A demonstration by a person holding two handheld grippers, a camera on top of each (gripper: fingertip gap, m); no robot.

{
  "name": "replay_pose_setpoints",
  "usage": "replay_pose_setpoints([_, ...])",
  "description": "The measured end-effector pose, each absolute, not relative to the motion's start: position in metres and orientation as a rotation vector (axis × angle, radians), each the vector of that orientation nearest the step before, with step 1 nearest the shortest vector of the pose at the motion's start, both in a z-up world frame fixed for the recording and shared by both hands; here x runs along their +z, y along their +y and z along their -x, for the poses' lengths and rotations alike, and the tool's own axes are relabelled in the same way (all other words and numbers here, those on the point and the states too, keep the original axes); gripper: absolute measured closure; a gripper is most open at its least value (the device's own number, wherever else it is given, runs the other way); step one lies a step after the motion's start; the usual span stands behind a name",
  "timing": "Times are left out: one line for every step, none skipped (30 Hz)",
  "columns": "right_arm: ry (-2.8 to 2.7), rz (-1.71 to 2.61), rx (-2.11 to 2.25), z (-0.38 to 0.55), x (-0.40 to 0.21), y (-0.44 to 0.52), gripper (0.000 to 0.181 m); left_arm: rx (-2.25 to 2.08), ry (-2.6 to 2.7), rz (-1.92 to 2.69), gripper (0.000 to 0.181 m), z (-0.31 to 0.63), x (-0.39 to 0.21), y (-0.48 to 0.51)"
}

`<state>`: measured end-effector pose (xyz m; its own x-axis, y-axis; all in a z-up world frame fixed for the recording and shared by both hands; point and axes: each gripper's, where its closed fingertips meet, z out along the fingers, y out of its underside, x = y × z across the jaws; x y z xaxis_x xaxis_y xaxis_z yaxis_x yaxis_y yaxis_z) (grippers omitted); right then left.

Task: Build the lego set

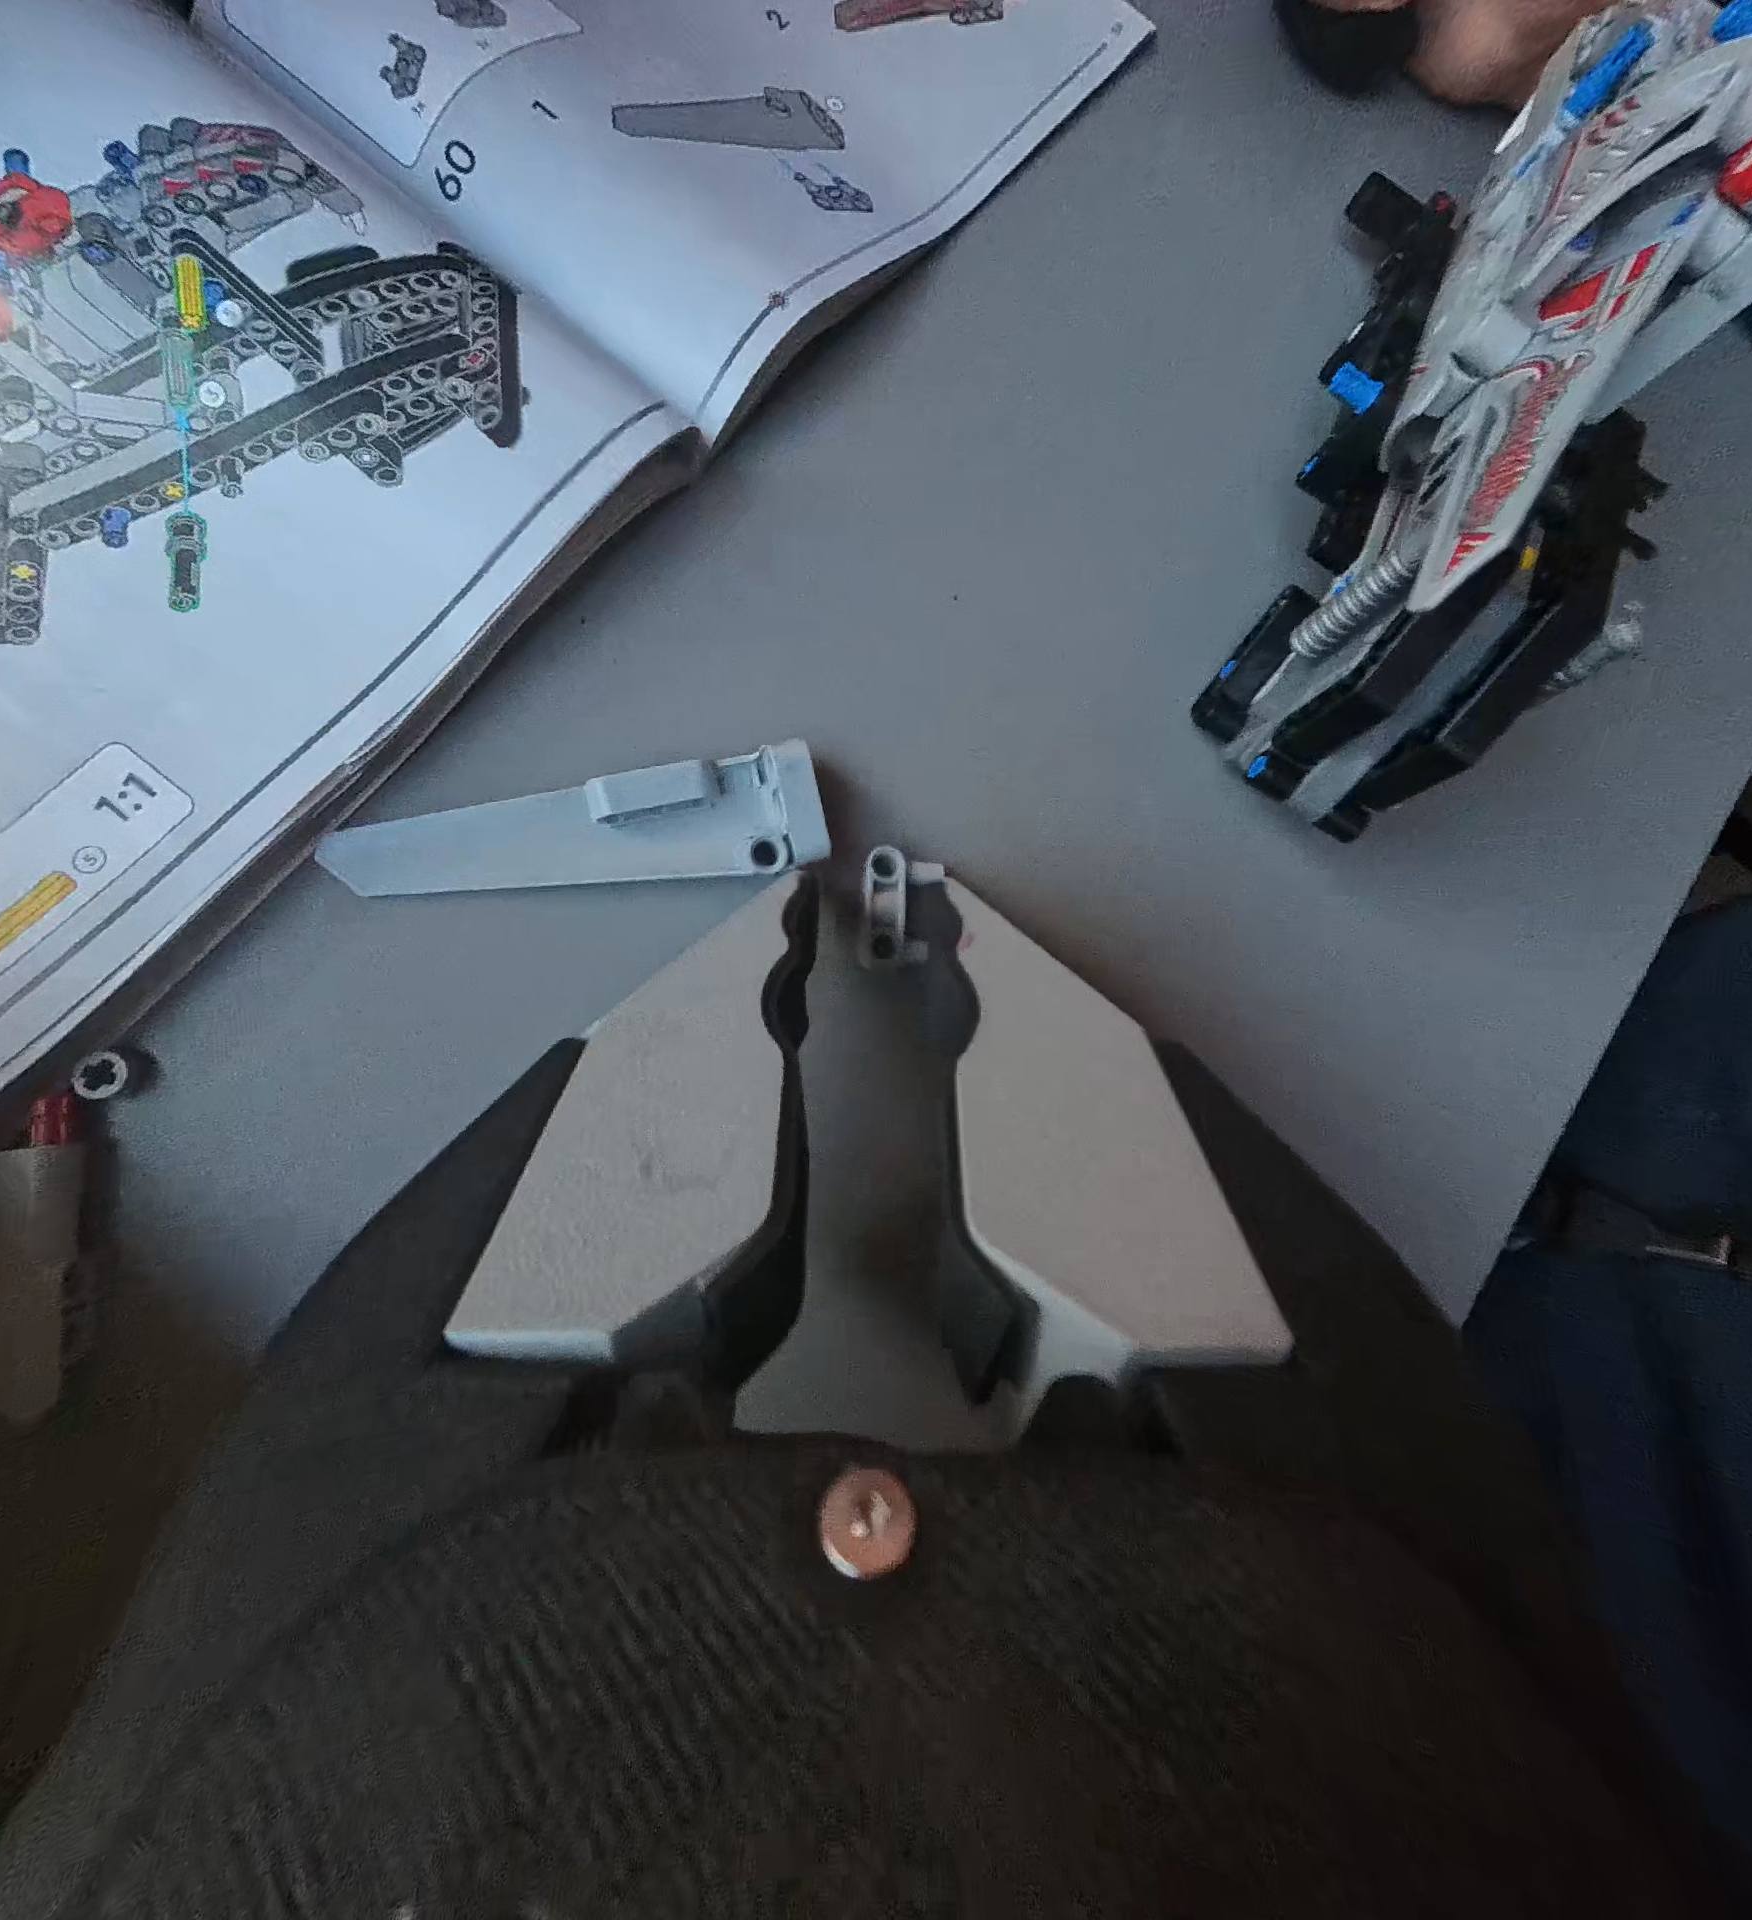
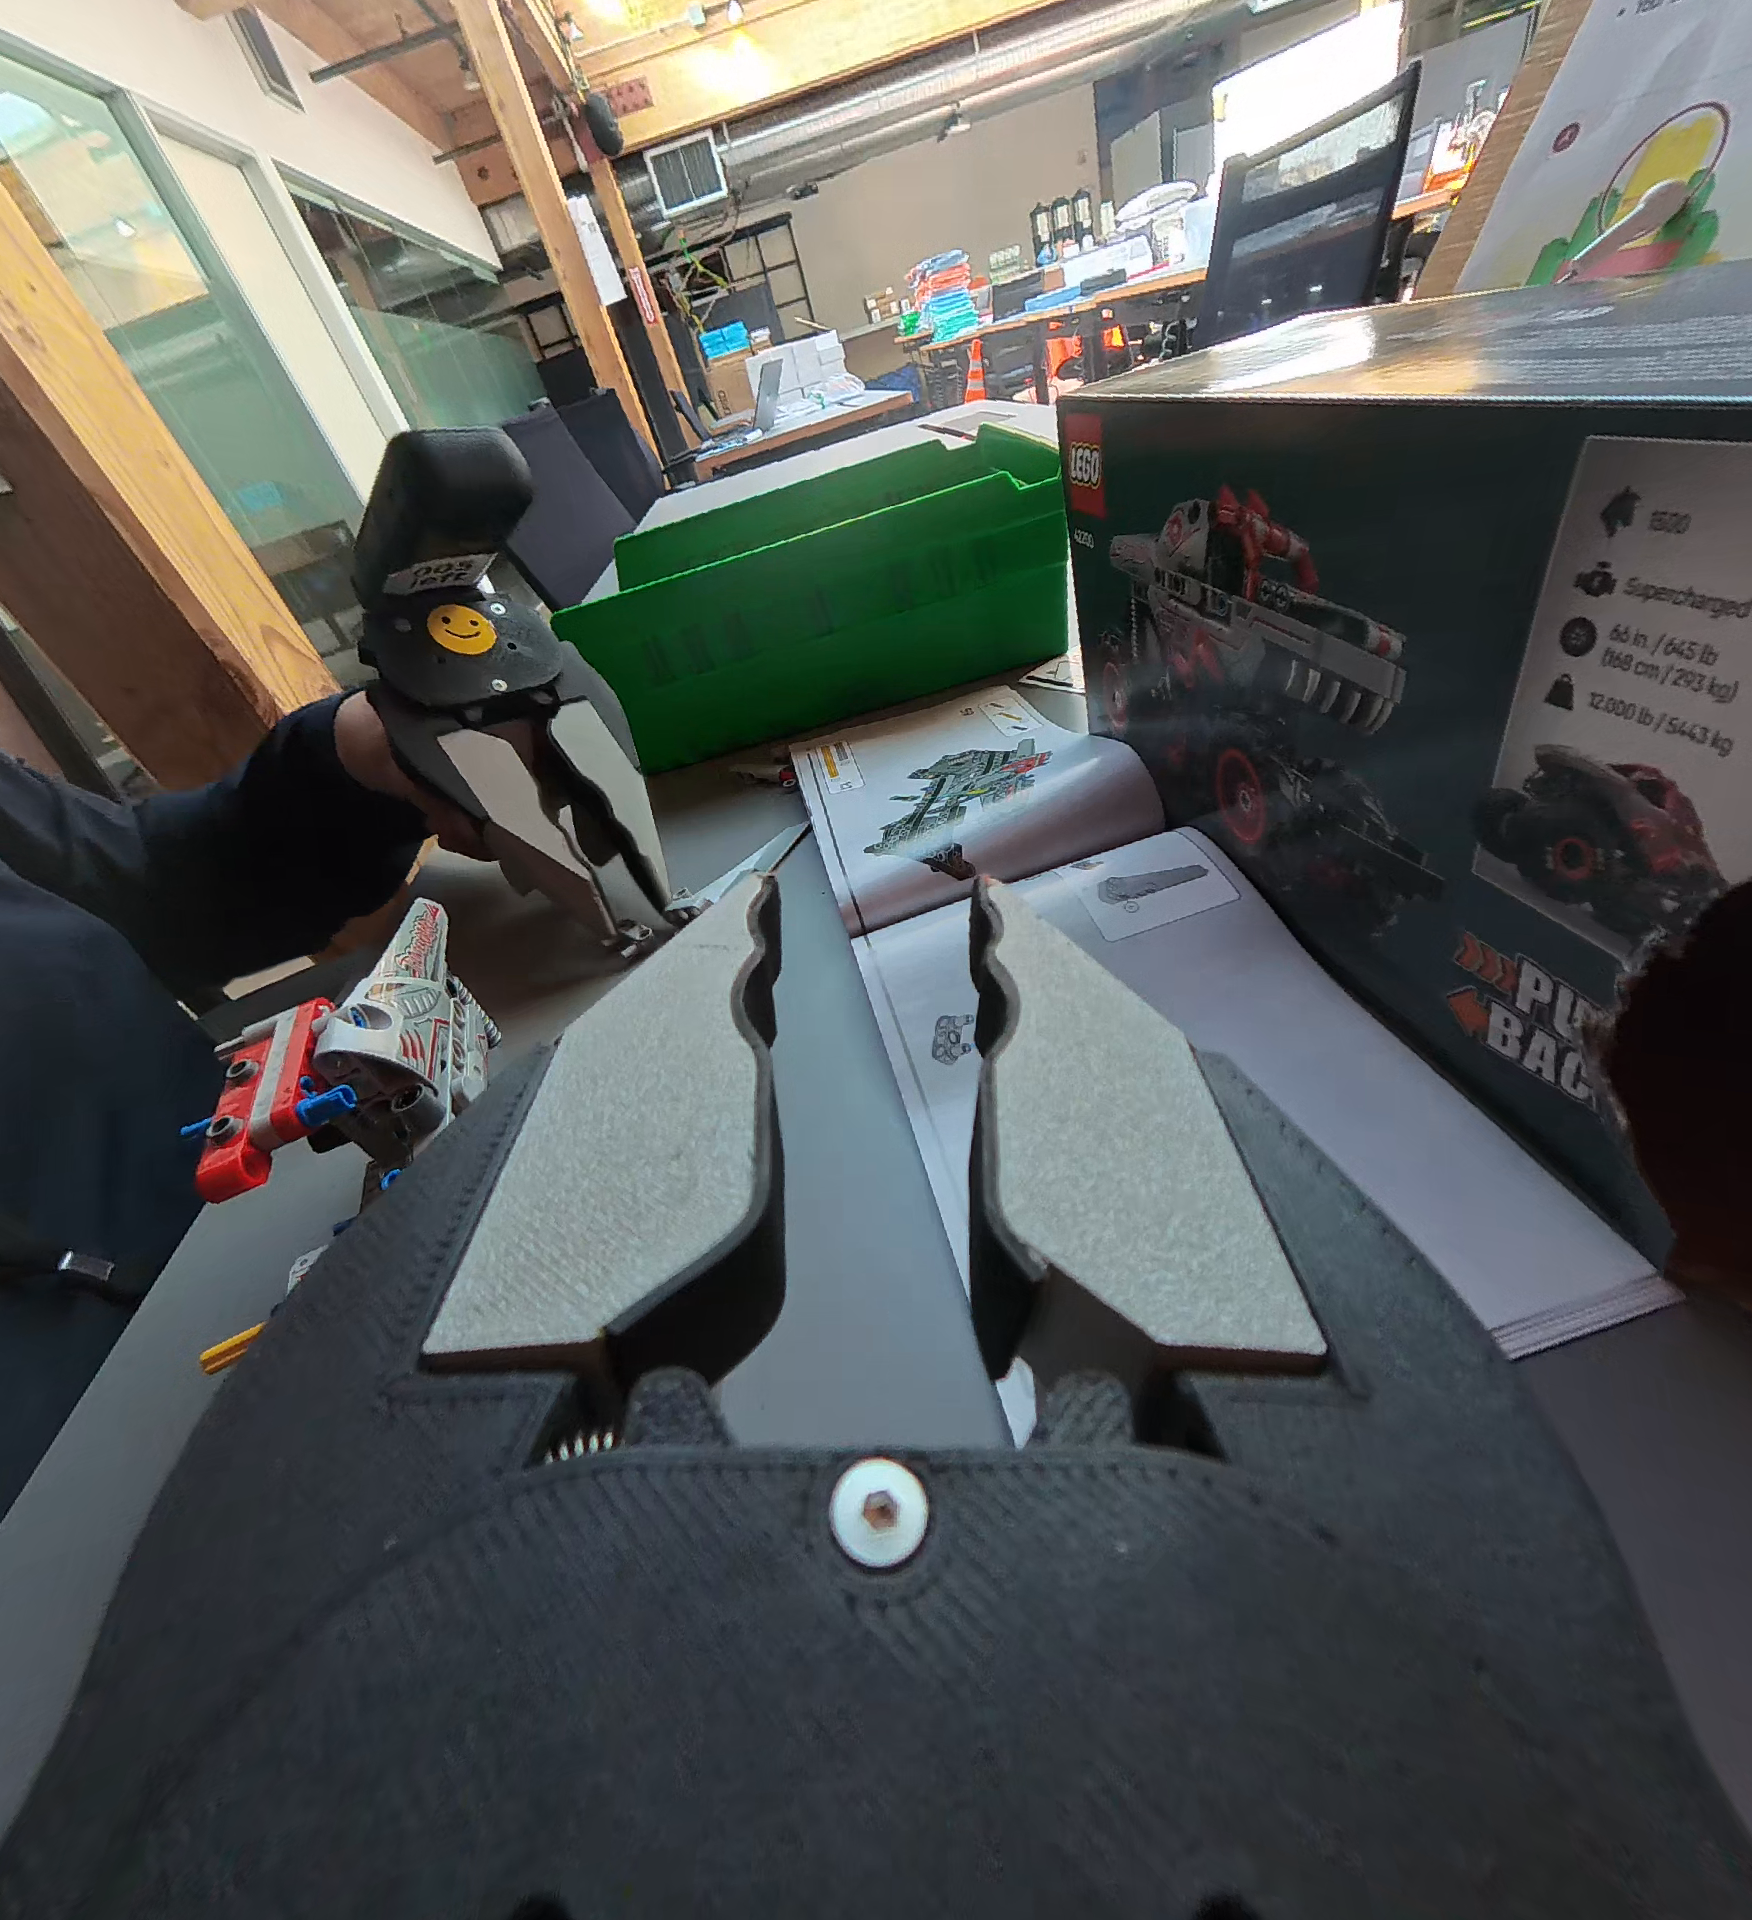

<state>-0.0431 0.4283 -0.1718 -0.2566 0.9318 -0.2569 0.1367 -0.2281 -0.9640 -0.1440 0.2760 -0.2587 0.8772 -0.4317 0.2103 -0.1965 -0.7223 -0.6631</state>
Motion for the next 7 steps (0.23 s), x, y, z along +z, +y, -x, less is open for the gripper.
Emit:
replay_pose_setpoints([-1.366, 1.331, 1.555, 0.043, -0.172, 0.428, 0.148, -0.475, 0.435, 2.364, 0.166, 0.146, -0.254, 0.276])
replay_pose_setpoints([-1.365, 1.331, 1.556, 0.043, -0.171, 0.428, 0.148, -0.481, 0.411, 2.348, 0.164, 0.15, -0.249, 0.276])
replay_pose_setpoints([-1.366, 1.331, 1.557, 0.043, -0.172, 0.428, 0.148, -0.487, 0.385, 2.329, 0.163, 0.154, -0.244, 0.275])
replay_pose_setpoints([-1.367, 1.332, 1.558, 0.043, -0.172, 0.428, 0.148, -0.489, 0.355, 2.312, 0.161, 0.16, -0.238, 0.275])
replay_pose_setpoints([-1.369, 1.333, 1.559, 0.043, -0.172, 0.428, 0.148, -0.485, 0.325, 2.298, 0.161, 0.166, -0.233, 0.275])
replay_pose_setpoints([-1.371, 1.334, 1.561, 0.043, -0.172, 0.428, 0.148, -0.47, 0.301, 2.293, 0.161, 0.173, -0.23, 0.275])
replay_pose_setpoints([-1.373, 1.334, 1.562, 0.044, -0.172, 0.427, 0.148, -0.432, 0.281, 2.3, 0.161, 0.182, -0.229, 0.276])
